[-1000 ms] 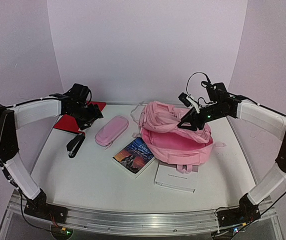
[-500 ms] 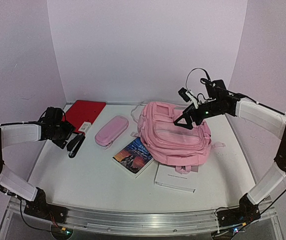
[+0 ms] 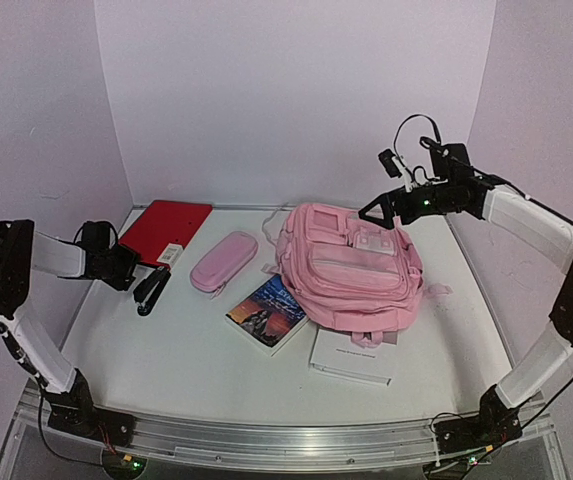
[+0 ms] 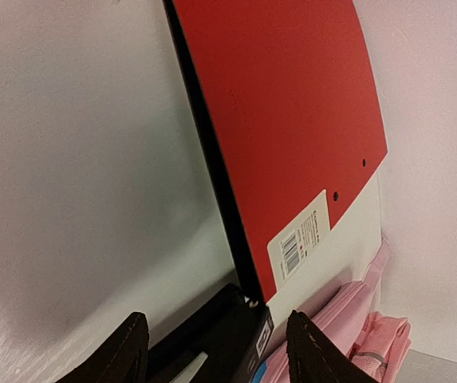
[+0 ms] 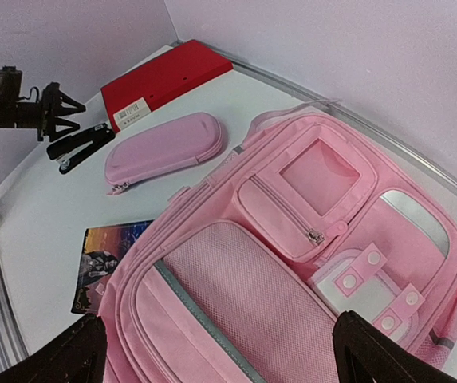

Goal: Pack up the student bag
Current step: Unzip the student bag at the center of the board, then pick up the files at the corner of the board.

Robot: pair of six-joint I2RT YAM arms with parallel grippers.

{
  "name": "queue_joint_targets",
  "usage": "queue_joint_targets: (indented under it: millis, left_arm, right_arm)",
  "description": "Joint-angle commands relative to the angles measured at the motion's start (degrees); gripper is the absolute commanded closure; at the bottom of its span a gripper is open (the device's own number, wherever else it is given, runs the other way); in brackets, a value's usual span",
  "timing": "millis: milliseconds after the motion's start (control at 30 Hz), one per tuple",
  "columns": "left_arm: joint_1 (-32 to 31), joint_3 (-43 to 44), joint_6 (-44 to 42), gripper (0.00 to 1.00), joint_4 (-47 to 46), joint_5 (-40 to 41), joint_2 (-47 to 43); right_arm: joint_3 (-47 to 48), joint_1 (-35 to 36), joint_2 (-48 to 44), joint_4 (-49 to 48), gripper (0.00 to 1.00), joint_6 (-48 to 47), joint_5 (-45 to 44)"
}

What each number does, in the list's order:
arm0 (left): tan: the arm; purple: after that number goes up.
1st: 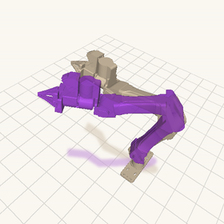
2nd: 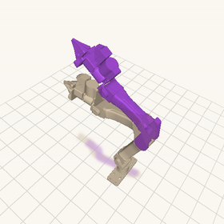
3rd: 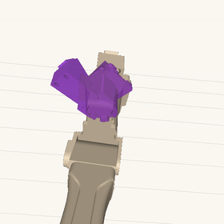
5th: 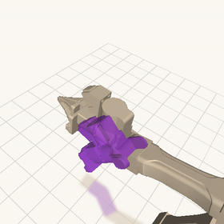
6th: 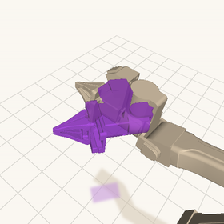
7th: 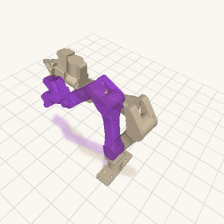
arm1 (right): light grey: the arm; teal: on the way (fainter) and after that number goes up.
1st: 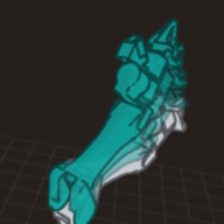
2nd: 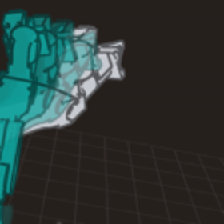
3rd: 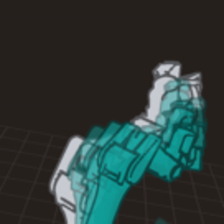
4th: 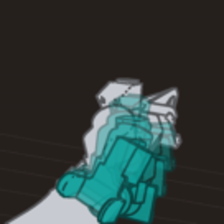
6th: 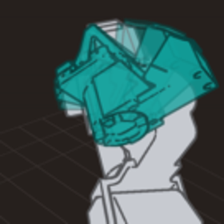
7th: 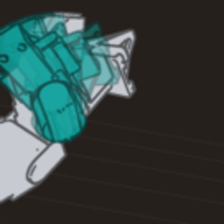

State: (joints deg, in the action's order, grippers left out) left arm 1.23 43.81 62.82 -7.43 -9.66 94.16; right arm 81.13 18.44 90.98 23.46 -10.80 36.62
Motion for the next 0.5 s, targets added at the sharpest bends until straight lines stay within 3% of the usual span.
queue_joint_targets:
  millis: [0,167,467]
  left_arm:
    - [0.6,4.7,-1.6,0.48,-8.4,-5.6,5.1]
    - [0.7,7.0,-1.4,0.59,-11.4,-6.5,9.9]
    - [0.8,8.5,1.9,0.65,-17.7,-8.1,17.1]
  right_arm:
    - [2.8,-0.6,0.6,-1.4,0.02,3.3,3.4]
    - [2.6,-1.3,0.7,-1.2,0.02,5.1,3.6]
    - [2.7,-2.5,0.7,-1.2,0.02,5.8,3.7]
